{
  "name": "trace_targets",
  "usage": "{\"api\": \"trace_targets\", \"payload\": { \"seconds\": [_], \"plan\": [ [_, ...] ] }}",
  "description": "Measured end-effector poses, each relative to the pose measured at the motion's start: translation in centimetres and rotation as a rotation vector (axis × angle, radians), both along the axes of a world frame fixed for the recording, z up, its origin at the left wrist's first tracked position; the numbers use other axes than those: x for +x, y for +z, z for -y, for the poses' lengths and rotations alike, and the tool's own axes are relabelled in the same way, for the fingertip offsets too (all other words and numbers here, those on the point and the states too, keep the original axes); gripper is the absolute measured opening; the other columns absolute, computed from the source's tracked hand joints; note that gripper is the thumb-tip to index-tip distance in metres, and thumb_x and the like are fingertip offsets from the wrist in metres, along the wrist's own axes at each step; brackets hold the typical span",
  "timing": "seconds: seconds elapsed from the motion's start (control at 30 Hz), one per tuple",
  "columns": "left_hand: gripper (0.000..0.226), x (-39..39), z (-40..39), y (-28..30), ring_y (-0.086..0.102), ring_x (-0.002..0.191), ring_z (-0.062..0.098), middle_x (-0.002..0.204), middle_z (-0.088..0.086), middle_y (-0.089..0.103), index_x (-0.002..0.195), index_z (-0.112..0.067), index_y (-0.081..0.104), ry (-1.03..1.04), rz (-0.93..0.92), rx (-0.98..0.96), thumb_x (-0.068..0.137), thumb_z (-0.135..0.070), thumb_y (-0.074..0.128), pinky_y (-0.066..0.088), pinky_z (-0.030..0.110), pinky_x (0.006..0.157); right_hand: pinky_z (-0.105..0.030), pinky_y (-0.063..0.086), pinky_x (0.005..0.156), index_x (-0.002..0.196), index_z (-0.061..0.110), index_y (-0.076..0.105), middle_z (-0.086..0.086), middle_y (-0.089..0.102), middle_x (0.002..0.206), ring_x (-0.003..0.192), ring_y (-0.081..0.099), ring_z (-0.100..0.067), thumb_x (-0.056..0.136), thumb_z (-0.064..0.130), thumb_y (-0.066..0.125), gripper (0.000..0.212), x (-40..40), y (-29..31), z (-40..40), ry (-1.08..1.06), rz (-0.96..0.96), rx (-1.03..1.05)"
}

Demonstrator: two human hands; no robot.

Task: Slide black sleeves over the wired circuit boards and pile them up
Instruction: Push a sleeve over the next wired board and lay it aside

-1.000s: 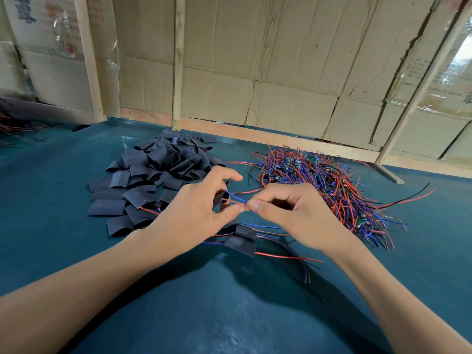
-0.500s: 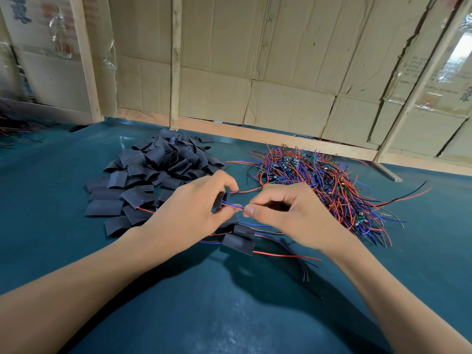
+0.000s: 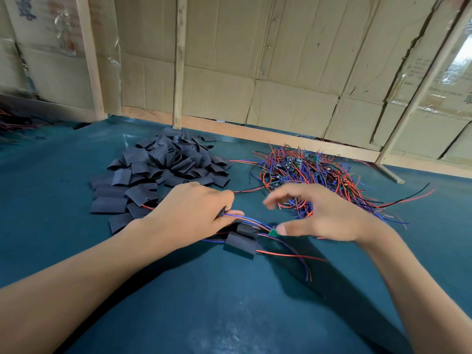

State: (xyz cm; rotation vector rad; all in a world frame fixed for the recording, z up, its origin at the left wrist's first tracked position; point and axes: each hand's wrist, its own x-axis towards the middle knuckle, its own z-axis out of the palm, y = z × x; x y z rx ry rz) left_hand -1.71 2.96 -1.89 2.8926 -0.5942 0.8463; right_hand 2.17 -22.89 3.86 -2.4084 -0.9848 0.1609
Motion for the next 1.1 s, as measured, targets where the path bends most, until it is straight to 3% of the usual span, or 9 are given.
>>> {"api": "trace_targets", "payload": {
  "seconds": [0.1, 0.23, 0.33, 0.57, 0.7, 0.8, 0.93, 1.03, 1.1],
  "plan": [
    [0.042, 0.1, 0.3, -0.3, 0.049, 0.060, 0.026, 0.059, -0.006, 0.047, 0.077, -0.024, 0.040, -0.025, 0.025, 0.010, 0.094, -0.063, 0.033, 0.048, 0.034, 0.061, -0.045, 0.028, 0.112, 0.095, 0.045, 0.071, 0.023, 0.064, 0.105, 0.108, 0.052, 0.001, 0.076, 0.030, 0.085, 0.028, 1.0, -0.7, 1.2, -0.099, 0.051, -0.305],
    [0.040, 0.1, 0.4, -0.3, 0.052, 0.058, 0.028, 0.057, -0.004, 0.051, 0.075, -0.023, 0.042, -0.042, 0.052, 0.017, 0.095, -0.056, 0.043, 0.036, 0.028, 0.056, -0.045, 0.036, 0.106, 0.081, 0.042, 0.072, 0.018, 0.065, 0.094, 0.097, 0.055, -0.001, 0.077, 0.030, 0.084, 0.018, 1.3, -1.5, 1.0, -0.129, -0.004, -0.262],
    [0.039, 0.2, 0.3, -0.2, 0.050, 0.060, 0.027, 0.060, -0.005, 0.049, 0.077, -0.024, 0.040, 0.011, 0.055, 0.035, 0.097, -0.057, 0.040, 0.040, 0.030, 0.060, -0.045, 0.038, 0.104, 0.074, 0.038, 0.070, 0.012, 0.069, 0.094, 0.099, 0.059, -0.008, 0.080, 0.030, 0.082, 0.015, 1.4, -1.6, 0.8, -0.092, 0.048, -0.177],
    [0.038, 0.4, 0.3, 0.2, 0.036, 0.042, 0.027, 0.047, 0.000, 0.054, 0.067, -0.017, 0.051, 0.027, 0.205, 0.108, 0.093, -0.042, 0.062, 0.041, 0.032, 0.063, -0.039, 0.043, 0.098, 0.087, 0.021, 0.083, 0.008, 0.071, 0.105, 0.103, 0.060, -0.012, 0.083, 0.021, 0.081, 0.004, 1.2, -1.8, 0.2, -0.006, 0.378, 0.017],
    [0.036, 0.4, 0.1, 0.4, 0.046, 0.040, 0.028, 0.046, -0.001, 0.053, 0.069, -0.015, 0.054, 0.032, 0.214, 0.128, 0.093, -0.040, 0.061, 0.045, 0.035, 0.067, -0.023, 0.050, 0.074, 0.086, 0.017, 0.079, 0.006, 0.071, 0.084, 0.076, 0.065, -0.007, 0.087, 0.013, 0.077, 0.005, 0.7, -2.0, -0.4, 0.052, 0.318, 0.206],
    [0.030, 0.2, 0.3, 0.5, 0.044, 0.040, 0.027, 0.047, -0.002, 0.053, 0.069, -0.015, 0.054, 0.034, 0.221, 0.109, 0.089, -0.032, 0.067, 0.046, 0.035, 0.067, -0.022, 0.042, 0.057, 0.090, 0.022, 0.077, 0.003, 0.066, 0.071, 0.058, 0.051, -0.011, 0.092, 0.021, 0.073, 0.004, 0.2, -2.5, -1.4, 0.058, 0.271, 0.244],
    [0.033, -0.1, 0.7, 0.7, 0.033, 0.042, 0.024, 0.048, -0.003, 0.053, 0.069, -0.017, 0.048, 0.000, 0.224, 0.069, 0.081, -0.027, 0.077, 0.047, 0.038, 0.066, -0.025, 0.044, 0.061, 0.095, 0.030, 0.077, 0.010, 0.069, 0.077, 0.063, 0.056, -0.007, 0.092, 0.030, 0.071, 0.007, -0.8, -3.2, -3.2, 0.022, 0.357, 0.247],
    [0.042, -0.3, 1.0, 0.7, 0.028, 0.043, 0.023, 0.048, -0.003, 0.051, 0.068, -0.018, 0.040, -0.017, 0.239, 0.064, 0.080, -0.029, 0.079, 0.048, 0.038, 0.064, -0.037, 0.052, 0.068, 0.095, 0.027, 0.076, 0.006, 0.072, 0.082, 0.073, 0.063, -0.013, 0.094, 0.027, 0.068, 0.008, -1.5, -3.6, -4.5, 0.017, 0.404, 0.279],
    [0.045, -0.4, 1.0, 0.8, 0.024, 0.045, 0.023, 0.047, -0.001, 0.050, 0.069, -0.018, 0.035, -0.018, 0.243, 0.060, 0.083, -0.030, 0.075, 0.048, 0.038, 0.064, -0.036, 0.052, 0.070, 0.094, 0.024, 0.078, 0.006, 0.072, 0.082, 0.075, 0.064, -0.013, 0.094, 0.022, 0.068, 0.010, -1.8, -3.8, -4.9, 0.013, 0.424, 0.313]
  ]
}}
